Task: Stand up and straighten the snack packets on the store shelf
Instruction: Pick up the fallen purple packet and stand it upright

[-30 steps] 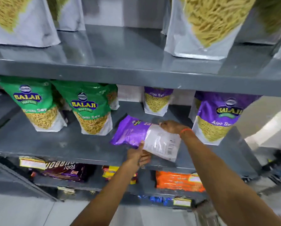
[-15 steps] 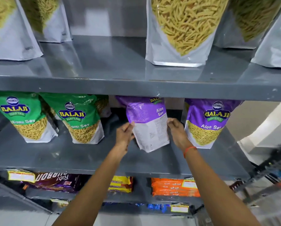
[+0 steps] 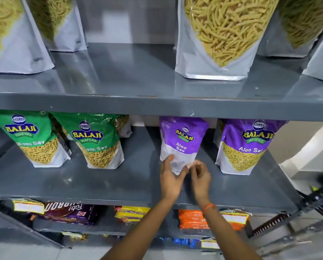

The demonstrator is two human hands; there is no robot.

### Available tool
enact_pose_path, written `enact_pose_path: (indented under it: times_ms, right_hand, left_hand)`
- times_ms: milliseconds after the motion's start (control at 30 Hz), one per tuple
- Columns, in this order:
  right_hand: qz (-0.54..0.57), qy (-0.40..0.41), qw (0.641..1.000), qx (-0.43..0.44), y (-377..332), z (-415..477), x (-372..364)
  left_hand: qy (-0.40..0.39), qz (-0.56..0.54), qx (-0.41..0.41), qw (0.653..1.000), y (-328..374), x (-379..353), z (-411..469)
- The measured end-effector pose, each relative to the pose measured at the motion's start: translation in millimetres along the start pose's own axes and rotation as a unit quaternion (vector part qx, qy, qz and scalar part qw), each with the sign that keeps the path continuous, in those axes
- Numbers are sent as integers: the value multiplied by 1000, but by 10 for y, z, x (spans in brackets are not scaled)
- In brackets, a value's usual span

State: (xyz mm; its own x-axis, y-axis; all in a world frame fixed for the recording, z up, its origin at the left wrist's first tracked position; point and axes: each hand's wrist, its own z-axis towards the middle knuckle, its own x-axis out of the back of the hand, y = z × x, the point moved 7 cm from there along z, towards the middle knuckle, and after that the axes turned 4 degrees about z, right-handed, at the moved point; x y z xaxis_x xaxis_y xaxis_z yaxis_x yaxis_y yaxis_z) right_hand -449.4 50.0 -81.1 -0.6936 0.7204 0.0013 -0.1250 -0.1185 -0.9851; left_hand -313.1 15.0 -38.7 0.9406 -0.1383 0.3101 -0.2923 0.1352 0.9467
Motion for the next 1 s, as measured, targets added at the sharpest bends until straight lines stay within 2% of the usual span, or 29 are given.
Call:
enact_pose_path:
  times_ms: [67,200,367,467,533,800,900,1000]
  right_hand:
    - [11,7,1000,-7,26,-212,-123]
    - [10,-28,999,-18,-25,-386,-405]
    - [-10,90,996,3,-146,-190,-20]
    - [-7,-16,996,-88,-52,126,-51]
    - [-12,-73,993,-89,-43,183,-158]
    - [-15,-61,996,-63,-14,34,-273]
    - [-64,-23,998,-11,-211,5,-232]
    - [-137,80,980,123,-637,-23,-22]
  left_hand:
    - [10,-15,16,1000,-3,49,61]
    - [20,-9,8,1000,-37,165,294]
    - [1,-30,2,1000,-47,322,581]
    - [1,-6,-25,1000,-76,371,678]
    - [13,4,-37,999,-110,413,742]
    - [-17,15,-44,999,-169,511,872]
    - [5,71,-54,996,-82,474,679]
    - [96,152,-179,967,308,436,269]
